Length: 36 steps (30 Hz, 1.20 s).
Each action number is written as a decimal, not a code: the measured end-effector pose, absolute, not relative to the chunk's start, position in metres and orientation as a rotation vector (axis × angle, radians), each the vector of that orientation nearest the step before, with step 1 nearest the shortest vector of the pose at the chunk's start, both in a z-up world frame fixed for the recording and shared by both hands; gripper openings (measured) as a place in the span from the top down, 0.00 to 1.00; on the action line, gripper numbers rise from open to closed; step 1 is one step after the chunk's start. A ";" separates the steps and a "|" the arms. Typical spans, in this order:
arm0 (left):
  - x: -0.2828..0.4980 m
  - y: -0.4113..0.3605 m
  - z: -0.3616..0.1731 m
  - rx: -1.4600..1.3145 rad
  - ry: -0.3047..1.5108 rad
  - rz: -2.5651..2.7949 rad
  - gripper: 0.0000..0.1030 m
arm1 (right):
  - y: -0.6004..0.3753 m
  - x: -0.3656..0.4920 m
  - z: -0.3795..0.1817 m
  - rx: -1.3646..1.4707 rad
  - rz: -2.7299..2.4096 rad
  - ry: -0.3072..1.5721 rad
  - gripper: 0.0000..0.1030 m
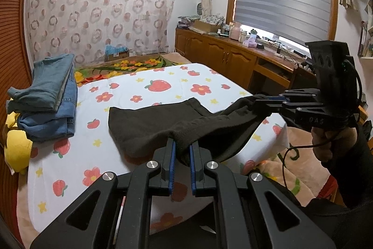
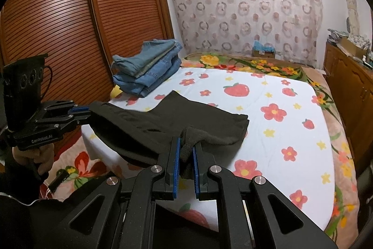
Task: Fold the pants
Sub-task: 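Lower the held hem with the left tool onto the pants' waistband, then open the left tool and withdraw it from the folded pants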
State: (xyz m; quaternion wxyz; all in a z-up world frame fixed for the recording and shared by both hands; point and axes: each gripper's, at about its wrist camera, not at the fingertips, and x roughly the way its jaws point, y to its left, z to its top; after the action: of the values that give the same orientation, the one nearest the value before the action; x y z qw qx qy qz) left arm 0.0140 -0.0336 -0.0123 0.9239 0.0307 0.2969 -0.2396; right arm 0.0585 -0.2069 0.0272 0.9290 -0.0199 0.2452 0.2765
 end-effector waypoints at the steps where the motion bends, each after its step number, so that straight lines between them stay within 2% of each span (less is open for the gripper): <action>1: 0.018 -0.034 -0.014 0.064 0.613 -0.487 0.89 | -0.205 0.062 0.026 -0.046 0.562 0.505 0.91; 20: 0.106 -0.032 -0.029 0.040 0.662 -0.412 0.88 | -0.168 0.181 0.020 -0.092 0.468 0.585 0.91; 24: 0.114 -0.029 -0.033 0.019 0.670 -0.399 0.78 | -0.163 0.200 0.013 -0.089 0.459 0.619 0.91; 26: 0.114 -0.025 -0.034 0.007 0.663 -0.390 0.67 | -0.160 0.208 0.009 -0.090 0.454 0.634 0.91; 27: 0.114 -0.023 -0.034 0.003 0.658 -0.388 0.56 | -0.159 0.209 0.009 -0.094 0.451 0.640 0.91; 29: 0.112 -0.020 -0.036 -0.006 0.653 -0.394 0.51 | -0.155 0.214 0.007 -0.100 0.452 0.644 0.91; 31: 0.113 -0.017 -0.040 -0.010 0.666 -0.396 0.39 | -0.151 0.217 0.006 -0.113 0.453 0.645 0.91; 32: 0.113 -0.016 -0.043 -0.010 0.670 -0.391 0.37 | -0.149 0.218 0.005 -0.119 0.452 0.647 0.89; 34: 0.112 -0.013 -0.049 -0.012 0.680 -0.379 0.36 | -0.148 0.219 0.004 -0.129 0.451 0.647 0.80; 36: 0.112 -0.010 -0.055 -0.020 0.693 -0.369 0.36 | -0.150 0.220 0.005 -0.126 0.442 0.644 0.60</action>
State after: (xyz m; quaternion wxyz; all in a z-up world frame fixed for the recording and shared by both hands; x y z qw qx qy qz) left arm 0.1120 -0.0100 -0.0551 0.9238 -0.0096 0.3378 -0.1800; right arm 0.2204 -0.1496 0.0049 0.9228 -0.0614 0.3137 0.2152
